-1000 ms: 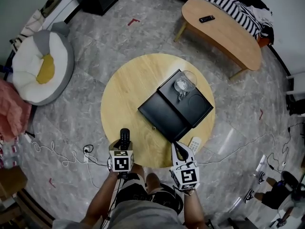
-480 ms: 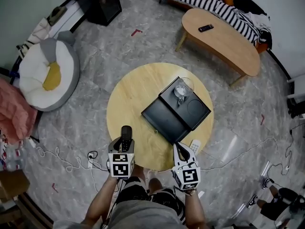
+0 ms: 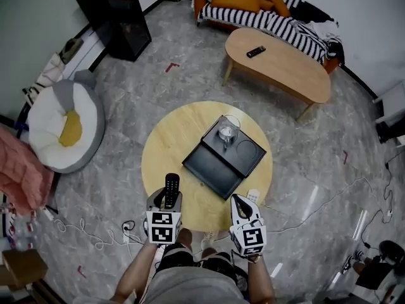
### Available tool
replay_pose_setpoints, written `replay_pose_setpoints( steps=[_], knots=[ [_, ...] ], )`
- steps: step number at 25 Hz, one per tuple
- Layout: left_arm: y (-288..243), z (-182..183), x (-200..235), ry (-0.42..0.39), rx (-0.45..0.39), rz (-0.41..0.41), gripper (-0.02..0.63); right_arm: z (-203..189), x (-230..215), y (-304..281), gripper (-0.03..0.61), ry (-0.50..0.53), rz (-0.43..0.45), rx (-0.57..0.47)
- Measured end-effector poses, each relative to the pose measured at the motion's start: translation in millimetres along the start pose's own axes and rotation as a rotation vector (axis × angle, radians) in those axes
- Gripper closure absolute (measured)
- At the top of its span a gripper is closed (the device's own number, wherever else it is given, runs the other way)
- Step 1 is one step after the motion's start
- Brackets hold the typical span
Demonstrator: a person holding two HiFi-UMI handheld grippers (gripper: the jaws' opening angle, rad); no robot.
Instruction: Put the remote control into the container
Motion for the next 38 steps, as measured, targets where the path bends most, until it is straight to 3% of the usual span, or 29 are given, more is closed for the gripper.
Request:
replay_pose_setpoints(
  steps=[9, 17, 25, 38],
  knots=[
    [-19, 22, -22, -0.117, 0.022, -0.099, 0.413, 2, -27, 15, 0.571, -0.043, -0.122, -0.011],
    [-50, 50, -36, -0.327, 0.08, -0.244, 0.413, -2, -39, 21, 0.571, -0.099, -0.24, 0.003],
    [-82, 69, -50, -0.556, 0.118, -0.332, 0.413, -9, -52, 29, 0.571, -0.137, -0.343, 0.02],
    [-107, 69, -67, -0.927, 0.177, -0.484, 0.413, -12, -40, 32, 0.571, -0.179, -0.422, 0.014]
  ],
)
Point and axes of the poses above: the fingertips, and each gripper's own axes: y backward along the fingers, x to its left, z out of its top, the point moved 2 cm from there along y, backward along the fingers, and after that the axes turned 15 degrees about -z, right-handed, at the moved point
